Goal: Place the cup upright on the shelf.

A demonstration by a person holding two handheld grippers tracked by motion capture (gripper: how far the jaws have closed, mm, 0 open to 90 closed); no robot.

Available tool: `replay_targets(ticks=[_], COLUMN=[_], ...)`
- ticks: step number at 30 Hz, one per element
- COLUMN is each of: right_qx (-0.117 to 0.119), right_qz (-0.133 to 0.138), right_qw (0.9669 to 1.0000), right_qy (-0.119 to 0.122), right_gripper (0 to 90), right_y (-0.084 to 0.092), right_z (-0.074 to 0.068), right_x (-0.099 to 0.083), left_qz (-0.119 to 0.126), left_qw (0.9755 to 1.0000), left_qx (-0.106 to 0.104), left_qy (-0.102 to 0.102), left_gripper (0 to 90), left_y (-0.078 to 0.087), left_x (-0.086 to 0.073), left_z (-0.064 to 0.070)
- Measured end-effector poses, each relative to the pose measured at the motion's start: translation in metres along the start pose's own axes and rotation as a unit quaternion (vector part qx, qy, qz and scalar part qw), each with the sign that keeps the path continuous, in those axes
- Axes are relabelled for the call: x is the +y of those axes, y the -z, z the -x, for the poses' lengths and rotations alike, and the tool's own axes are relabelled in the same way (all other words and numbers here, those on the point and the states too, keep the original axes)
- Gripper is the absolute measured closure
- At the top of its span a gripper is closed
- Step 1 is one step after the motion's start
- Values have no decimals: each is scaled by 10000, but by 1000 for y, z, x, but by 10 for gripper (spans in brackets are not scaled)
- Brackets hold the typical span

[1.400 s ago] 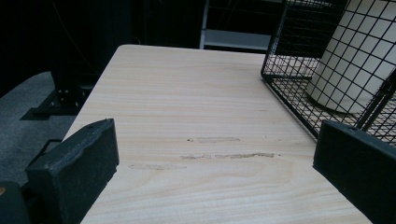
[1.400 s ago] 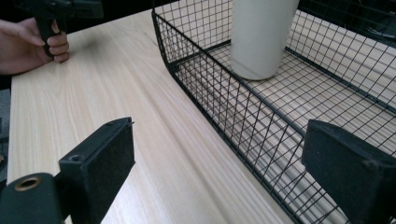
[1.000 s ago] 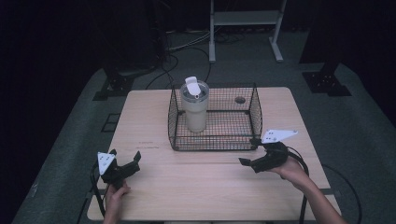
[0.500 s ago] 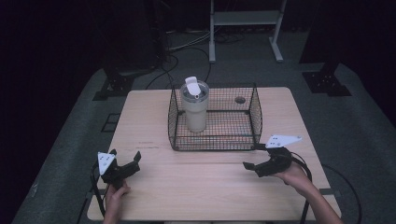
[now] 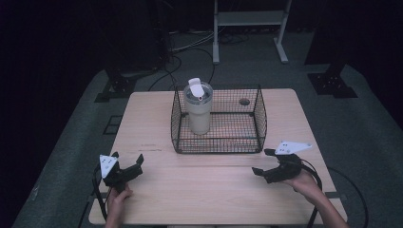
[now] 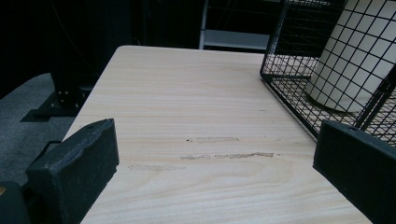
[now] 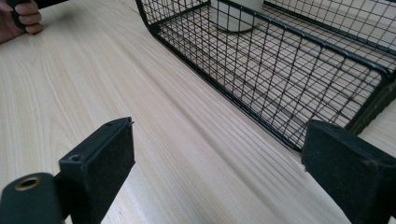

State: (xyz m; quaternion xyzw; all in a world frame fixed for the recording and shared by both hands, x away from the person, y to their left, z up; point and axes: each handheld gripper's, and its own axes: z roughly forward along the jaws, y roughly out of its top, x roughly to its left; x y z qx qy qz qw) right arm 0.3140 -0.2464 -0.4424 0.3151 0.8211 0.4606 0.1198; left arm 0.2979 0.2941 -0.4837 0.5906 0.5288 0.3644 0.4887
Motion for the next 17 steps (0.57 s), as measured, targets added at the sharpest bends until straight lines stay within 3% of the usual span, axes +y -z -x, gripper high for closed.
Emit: replay_targets(ticks=[12,17], right_qx=[-175,-312], right_qz=[-4,272], right_qw=[9998,9991], right_qy=[-98,-117], right_gripper=[89,88], right_y=[6,10], right_z=[1,-4], right_x=[-21,-33], left_qz=[7,-1], left_qw=[10000,10000], left_qx=[9,23], left_qy=[7,25], left_gripper=[0,0], left_y=[0,0], left_x=[0,0], left_z=[1,0])
